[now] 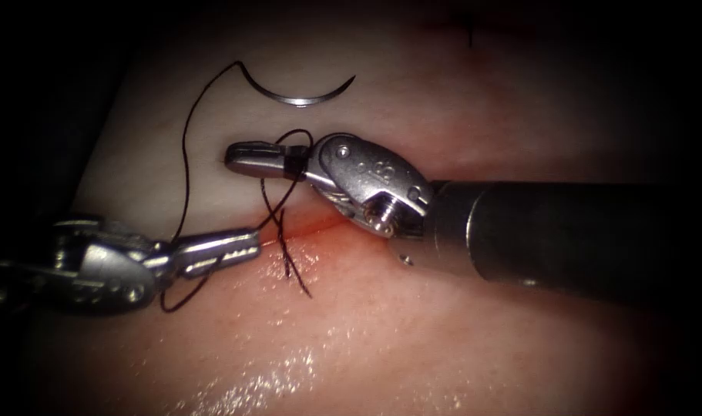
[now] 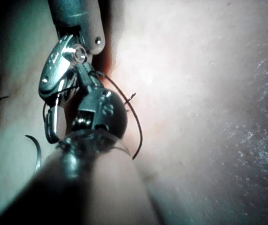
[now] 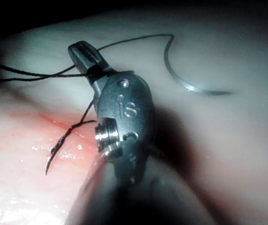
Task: Wound Closure
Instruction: Wrap suture once clockwise around right hand, then grasp tail with right needle holder, then pull tail through loop and upward with right hand while pulling working end downward with left gripper to tighten knot, then wrap suture once around right jaws, counter-clockwise
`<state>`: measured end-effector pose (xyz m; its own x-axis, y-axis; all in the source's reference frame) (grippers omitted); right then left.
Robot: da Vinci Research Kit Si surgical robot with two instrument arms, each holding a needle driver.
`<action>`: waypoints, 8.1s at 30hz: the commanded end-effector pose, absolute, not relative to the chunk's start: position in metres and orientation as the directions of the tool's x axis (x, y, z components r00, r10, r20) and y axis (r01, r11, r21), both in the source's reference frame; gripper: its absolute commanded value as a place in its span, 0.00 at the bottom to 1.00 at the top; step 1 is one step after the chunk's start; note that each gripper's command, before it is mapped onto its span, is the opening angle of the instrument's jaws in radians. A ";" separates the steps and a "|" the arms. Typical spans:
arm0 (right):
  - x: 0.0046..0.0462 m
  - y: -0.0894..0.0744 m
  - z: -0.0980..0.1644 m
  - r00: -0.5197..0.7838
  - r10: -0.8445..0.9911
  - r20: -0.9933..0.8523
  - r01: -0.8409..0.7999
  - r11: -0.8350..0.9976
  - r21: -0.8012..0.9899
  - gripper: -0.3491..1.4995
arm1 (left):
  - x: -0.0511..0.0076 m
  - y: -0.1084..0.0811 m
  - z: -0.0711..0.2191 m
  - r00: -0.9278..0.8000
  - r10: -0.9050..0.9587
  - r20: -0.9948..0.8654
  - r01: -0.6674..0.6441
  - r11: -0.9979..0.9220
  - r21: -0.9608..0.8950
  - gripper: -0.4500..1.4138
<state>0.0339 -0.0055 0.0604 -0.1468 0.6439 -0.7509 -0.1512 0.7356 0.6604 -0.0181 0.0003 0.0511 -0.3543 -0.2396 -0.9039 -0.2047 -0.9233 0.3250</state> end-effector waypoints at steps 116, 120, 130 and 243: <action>0.0330 -0.010 0.051 0.748 0.607 -0.268 -0.265 0.644 0.718 0.00 | -0.0215 -0.007 0.060 -0.260 -0.038 -0.965 -0.137 -0.988 0.076 0.00; 0.0329 -0.010 0.051 0.748 0.607 -0.268 -0.263 0.642 0.720 0.00 | -0.0232 -0.009 0.060 -0.275 -0.047 -0.960 -0.105 -0.991 0.078 0.00; 0.0328 -0.010 0.052 0.749 0.606 -0.268 -0.255 0.636 0.728 0.00 | -0.0265 -0.013 0.058 -0.285 -0.061 -0.957 -0.026 -0.997 0.071 0.00; 0.0339 -0.009 0.055 0.182 0.550 -0.815 0.137 0.807 0.574 0.00 | -0.0155 0.008 0.046 -0.386 -0.292 -0.875 0.011 -0.950 0.312 0.00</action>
